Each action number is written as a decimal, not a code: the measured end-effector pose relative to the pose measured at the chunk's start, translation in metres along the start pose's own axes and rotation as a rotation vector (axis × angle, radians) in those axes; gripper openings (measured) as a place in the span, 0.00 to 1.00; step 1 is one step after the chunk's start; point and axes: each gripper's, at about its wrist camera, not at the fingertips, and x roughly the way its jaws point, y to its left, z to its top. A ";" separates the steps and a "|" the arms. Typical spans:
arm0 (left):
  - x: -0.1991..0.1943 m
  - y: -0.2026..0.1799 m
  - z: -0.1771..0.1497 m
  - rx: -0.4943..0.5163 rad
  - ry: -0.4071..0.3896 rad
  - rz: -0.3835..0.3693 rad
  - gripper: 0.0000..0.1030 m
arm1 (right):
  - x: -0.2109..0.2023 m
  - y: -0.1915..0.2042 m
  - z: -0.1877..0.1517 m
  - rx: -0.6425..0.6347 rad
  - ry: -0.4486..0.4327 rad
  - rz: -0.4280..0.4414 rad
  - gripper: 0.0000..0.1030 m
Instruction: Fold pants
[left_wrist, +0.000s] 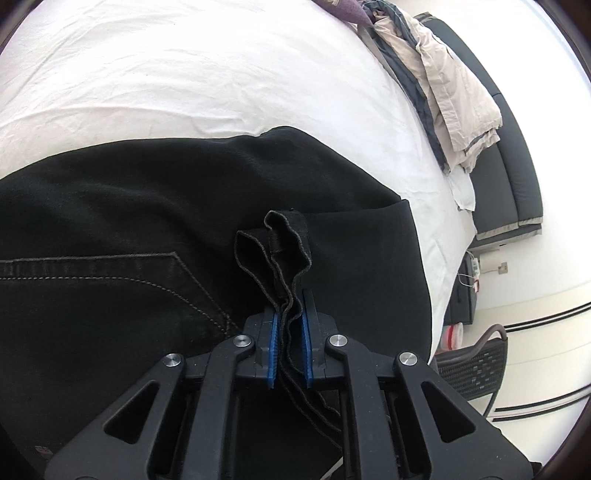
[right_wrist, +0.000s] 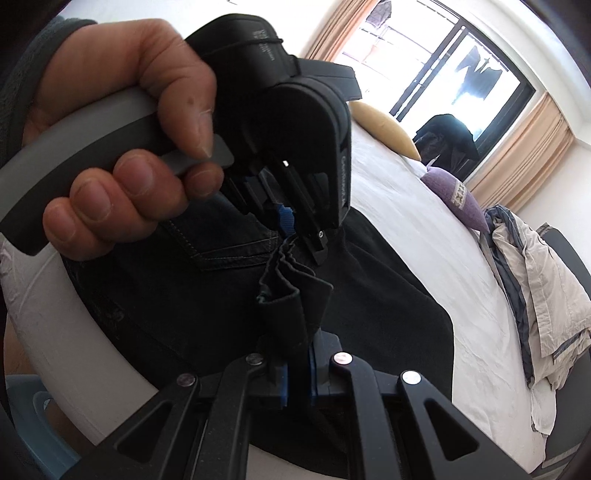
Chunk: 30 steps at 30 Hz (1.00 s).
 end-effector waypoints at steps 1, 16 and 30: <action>-0.002 0.002 -0.001 -0.003 0.000 0.006 0.09 | 0.001 0.003 0.000 -0.007 0.004 0.006 0.08; 0.002 -0.013 -0.001 0.022 -0.039 0.092 0.17 | 0.015 -0.026 -0.002 0.176 0.052 0.251 0.35; 0.007 -0.095 -0.029 0.204 -0.089 0.089 0.17 | 0.070 -0.289 -0.090 0.946 -0.055 0.768 0.62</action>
